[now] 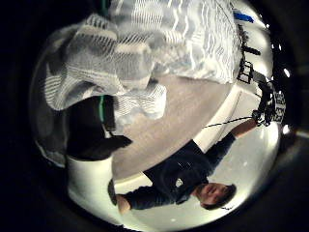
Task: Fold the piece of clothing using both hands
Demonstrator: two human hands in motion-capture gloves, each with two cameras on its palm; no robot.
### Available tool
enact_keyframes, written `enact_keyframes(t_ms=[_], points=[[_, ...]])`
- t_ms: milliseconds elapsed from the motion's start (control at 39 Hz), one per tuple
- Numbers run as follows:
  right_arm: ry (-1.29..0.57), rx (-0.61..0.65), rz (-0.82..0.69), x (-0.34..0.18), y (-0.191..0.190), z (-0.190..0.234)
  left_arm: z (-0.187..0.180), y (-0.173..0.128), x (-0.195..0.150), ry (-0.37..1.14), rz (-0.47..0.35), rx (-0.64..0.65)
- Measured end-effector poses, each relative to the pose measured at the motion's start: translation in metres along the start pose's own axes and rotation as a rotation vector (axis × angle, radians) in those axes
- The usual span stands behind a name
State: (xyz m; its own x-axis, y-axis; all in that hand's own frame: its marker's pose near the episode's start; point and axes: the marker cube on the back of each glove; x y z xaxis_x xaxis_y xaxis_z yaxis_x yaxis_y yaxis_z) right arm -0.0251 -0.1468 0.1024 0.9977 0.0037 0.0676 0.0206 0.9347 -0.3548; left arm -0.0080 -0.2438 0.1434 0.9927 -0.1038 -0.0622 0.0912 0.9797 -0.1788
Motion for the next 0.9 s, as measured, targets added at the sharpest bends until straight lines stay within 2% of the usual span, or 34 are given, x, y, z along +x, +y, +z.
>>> enact_keyframes(t_ms=[77,128,231,282,410,538,641,794,897], points=[[-0.005,0.056,-0.042,-0.014,0.001,0.003,-0.004,-0.007,0.002,-0.013,-0.018,0.048],[-0.014,0.083,-0.065,-0.02,-0.005,0.007,-0.008,-0.01,0.006,-0.016,0.002,0.065],[-0.083,0.032,-0.032,-0.025,-0.031,0.027,-0.023,-0.018,0.012,-0.034,0.064,0.151],[-0.107,0.052,-0.093,-0.031,-0.047,0.036,-0.033,-0.021,0.016,-0.043,0.078,0.166],[-0.079,0.107,-0.136,-0.041,-0.079,0.047,-0.057,-0.02,0.019,-0.089,0.057,0.194],[-0.066,0.053,-0.073,-0.044,-0.081,0.046,-0.064,-0.016,0.019,-0.077,0.046,0.162],[-0.033,0.11,-0.062,-0.041,-0.089,0.039,-0.066,-0.018,0.016,-0.086,0.018,0.188],[0.004,0.174,-0.033,-0.035,-0.094,0.034,-0.058,-0.013,0.021,-0.101,0.092,0.199],[-0.007,0.18,-0.057,-0.032,-0.08,0.036,-0.046,0.012,0.022,-0.143,0.122,0.183]])
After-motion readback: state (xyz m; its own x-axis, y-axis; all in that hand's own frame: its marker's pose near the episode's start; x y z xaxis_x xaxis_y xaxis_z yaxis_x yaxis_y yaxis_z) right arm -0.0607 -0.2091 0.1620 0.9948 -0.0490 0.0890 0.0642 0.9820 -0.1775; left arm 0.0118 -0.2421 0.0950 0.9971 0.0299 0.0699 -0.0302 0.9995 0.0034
